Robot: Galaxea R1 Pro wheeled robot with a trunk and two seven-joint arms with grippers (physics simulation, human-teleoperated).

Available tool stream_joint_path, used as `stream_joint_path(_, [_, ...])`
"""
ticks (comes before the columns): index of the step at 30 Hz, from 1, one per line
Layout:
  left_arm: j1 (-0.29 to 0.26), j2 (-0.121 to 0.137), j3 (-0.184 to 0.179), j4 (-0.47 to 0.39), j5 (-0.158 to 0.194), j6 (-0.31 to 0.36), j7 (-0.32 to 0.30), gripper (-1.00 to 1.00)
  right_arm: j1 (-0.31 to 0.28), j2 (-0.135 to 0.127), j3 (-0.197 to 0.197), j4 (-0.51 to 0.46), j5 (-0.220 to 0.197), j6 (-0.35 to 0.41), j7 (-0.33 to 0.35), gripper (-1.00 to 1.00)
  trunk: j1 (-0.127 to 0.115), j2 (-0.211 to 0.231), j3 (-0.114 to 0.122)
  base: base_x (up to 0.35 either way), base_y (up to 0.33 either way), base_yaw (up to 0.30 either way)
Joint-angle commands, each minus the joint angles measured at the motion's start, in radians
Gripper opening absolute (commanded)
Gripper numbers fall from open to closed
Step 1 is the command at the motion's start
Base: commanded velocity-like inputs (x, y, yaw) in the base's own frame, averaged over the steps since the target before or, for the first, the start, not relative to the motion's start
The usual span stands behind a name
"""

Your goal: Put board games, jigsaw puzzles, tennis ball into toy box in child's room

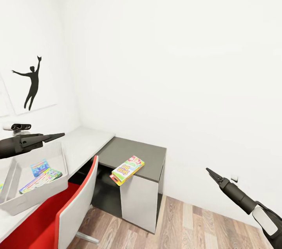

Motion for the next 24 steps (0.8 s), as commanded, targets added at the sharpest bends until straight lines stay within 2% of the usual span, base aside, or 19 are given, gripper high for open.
stream_joint_path(1, [0.0,0.0,0.0,0.0,0.0,0.011,-0.004,1.0,-0.001,0.0,0.0,0.001,-0.007,0.012,-0.004,1.0,0.0,-0.001,0.0,-0.01,0.035,-0.16])
stream_joint_path(11, [0.0,0.0,0.0,0.0,0.0,0.011,-0.004,1.0,-0.001,0.0,-0.002,0.001,-0.007,0.016,-0.015,1.0,0.0,-0.001,0.0,-0.002,0.014,-0.244])
stream_joint_path(18, [0.0,0.0,0.0,0.0,0.0,0.011,-0.004,1.0,0.0,0.0,-0.002,0.001,-0.007,0.015,-0.017,1.0,0.0,-0.001,0.0,0.0,0.142,-0.274])
stream_joint_path(24, [0.0,0.0,-0.001,0.0,0.0,0.011,-0.004,1.0,0.0,0.0,-0.001,0.001,-0.007,0.013,-0.017,1.0,0.0,-0.001,0.0,0.0,0.033,-0.275])
